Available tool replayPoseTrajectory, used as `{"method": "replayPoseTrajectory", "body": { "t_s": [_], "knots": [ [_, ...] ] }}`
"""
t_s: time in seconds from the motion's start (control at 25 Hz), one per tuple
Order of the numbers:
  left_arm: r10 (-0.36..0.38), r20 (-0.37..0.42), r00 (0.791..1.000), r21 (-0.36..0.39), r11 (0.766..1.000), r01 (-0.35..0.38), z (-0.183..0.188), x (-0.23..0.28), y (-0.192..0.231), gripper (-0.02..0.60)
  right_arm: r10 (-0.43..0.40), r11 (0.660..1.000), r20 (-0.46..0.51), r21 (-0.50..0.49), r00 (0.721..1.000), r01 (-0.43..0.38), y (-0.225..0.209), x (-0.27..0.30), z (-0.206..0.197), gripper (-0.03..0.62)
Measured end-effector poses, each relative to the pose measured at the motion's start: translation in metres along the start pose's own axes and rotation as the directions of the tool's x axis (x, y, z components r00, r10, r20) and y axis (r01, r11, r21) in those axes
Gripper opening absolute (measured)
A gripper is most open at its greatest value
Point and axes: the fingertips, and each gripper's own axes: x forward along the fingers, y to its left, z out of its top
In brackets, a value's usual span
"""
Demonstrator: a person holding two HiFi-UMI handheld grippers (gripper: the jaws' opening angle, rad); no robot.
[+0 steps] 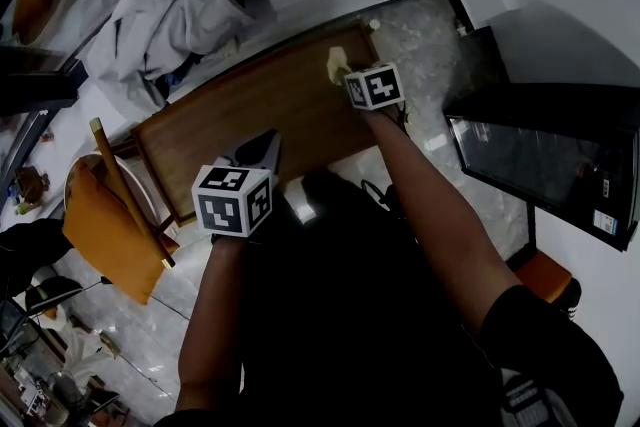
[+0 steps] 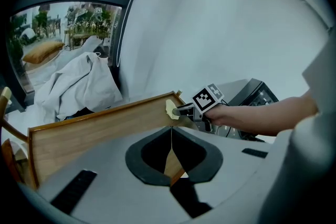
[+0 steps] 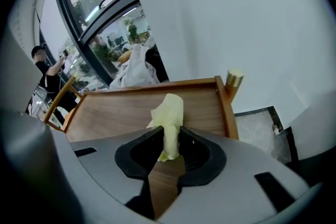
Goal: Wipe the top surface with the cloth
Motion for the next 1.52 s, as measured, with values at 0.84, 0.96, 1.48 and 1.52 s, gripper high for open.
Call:
{"method": "replayPoseTrajectory", "body": {
  "t_s": [0.84, 0.96, 1.48, 1.52],
  "knots": [
    [0.039, 0.024, 0.999, -0.028, 0.999, -0.039, -0.008, -0.02, 0.013, 0.014, -0.194, 0.98, -0.042, 0.025, 0.98, 0.195, -0.045, -0.026, -0.008, 0.081],
    [0.052, 0.032, 0.998, -0.042, 0.998, -0.051, -0.013, -0.029, 0.022, 0.014, -0.206, 0.978, -0.023, -0.005, 0.978, 0.206, -0.036, -0.03, -0.007, 0.08],
    [0.154, 0.085, 0.984, -0.164, 0.977, -0.139, -0.07, -0.141, 0.118, 0.014, 0.33, 0.885, -0.061, -0.327, 0.942, -0.331, 0.31, 0.021, -0.001, 0.078],
    [0.162, 0.081, 0.983, -0.185, 0.972, -0.145, -0.08, -0.153, 0.128, 0.014, 0.364, 0.868, -0.077, -0.335, 0.928, -0.368, 0.342, 0.027, -0.006, 0.078]
  ]
}}
